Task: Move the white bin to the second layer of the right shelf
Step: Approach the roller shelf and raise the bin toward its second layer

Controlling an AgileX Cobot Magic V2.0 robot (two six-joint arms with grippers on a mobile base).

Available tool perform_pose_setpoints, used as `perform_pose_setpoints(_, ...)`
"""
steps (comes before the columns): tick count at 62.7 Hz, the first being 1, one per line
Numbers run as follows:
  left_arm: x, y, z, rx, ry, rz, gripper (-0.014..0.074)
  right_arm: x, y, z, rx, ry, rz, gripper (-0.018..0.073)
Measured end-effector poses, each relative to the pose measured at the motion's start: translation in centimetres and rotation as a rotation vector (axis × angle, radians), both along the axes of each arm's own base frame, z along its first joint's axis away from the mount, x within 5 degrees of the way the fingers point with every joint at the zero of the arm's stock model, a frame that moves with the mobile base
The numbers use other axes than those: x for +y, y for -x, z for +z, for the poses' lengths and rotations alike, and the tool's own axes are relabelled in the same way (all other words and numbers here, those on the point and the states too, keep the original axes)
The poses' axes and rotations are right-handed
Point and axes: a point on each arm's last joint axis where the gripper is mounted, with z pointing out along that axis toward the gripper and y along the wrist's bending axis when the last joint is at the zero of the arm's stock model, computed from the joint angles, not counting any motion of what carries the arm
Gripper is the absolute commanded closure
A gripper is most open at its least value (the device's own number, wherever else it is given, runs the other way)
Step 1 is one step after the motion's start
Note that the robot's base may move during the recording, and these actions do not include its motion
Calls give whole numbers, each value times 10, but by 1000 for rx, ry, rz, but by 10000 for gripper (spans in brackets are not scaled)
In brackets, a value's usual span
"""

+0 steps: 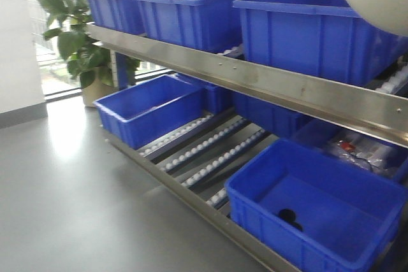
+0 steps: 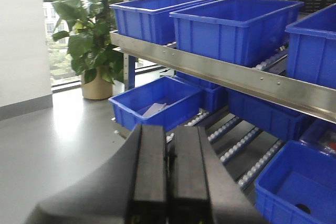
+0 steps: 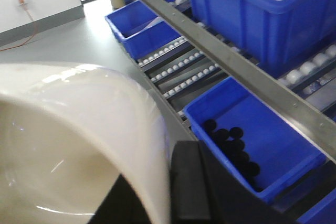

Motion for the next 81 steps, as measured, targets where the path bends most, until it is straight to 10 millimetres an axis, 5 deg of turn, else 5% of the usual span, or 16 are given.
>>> perform_pose_setpoints(81,0,0,0,0,0,0,512,0,0,0,1,3,-2,504)
